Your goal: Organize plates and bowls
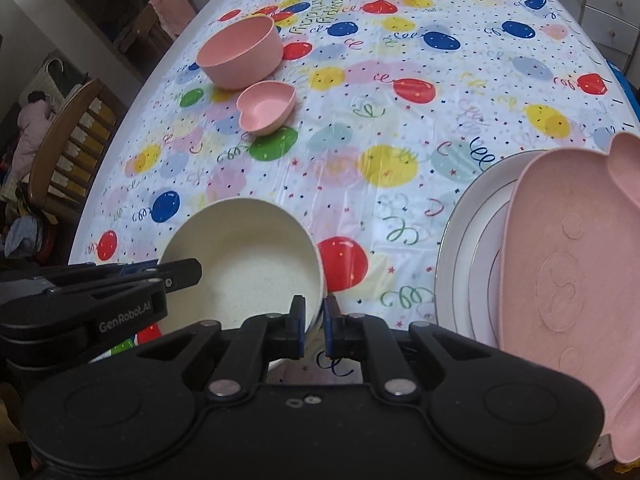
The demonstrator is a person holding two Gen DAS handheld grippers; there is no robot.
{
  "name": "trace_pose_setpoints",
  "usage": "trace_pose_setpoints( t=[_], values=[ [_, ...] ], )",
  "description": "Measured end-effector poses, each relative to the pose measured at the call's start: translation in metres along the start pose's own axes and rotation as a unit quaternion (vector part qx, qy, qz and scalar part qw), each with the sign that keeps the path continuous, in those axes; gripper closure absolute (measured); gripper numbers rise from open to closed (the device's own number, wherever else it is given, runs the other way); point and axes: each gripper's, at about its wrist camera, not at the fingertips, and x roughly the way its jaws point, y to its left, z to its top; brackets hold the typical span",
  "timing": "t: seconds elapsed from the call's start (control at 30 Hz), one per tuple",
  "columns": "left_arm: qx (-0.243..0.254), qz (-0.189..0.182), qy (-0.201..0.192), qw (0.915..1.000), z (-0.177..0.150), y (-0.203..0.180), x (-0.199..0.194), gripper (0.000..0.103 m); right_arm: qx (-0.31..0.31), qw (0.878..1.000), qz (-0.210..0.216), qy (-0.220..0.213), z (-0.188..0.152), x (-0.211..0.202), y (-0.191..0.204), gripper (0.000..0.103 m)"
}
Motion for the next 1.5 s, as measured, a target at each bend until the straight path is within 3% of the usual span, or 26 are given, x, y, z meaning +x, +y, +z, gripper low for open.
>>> trace_pose_setpoints(
  t=[0.43, 0.97, 1.17, 1.5],
  values=[
    [-0.005, 0.001, 0.007, 1.0000, -0.006, 0.001, 0.006, 0.093, -0.013, 1.000, -0.005, 0.002, -0.004, 0.005, 0.003, 0.094],
    [0.002, -0.005, -0.005, 1.0000, -0.006, 0.010, -0.010, 0.093, -0.015, 1.000, 0.000, -0.009, 0.002, -0.010, 0.013, 0.079],
    [0.009, -0.021, -0.019, 0.9995, 0.004, 0.017, -0.019, 0.093, -0.020, 1.000, 0.001, -0.024, 0.012, -0.021, 0.022, 0.073],
    [0.039, -0.050, -0.061, 0.9961, 0.046, 0.032, -0.038, 0.092, -0.021, 0.998, -0.002, -0.062, 0.046, -0.032, 0.042, 0.060]
  ],
)
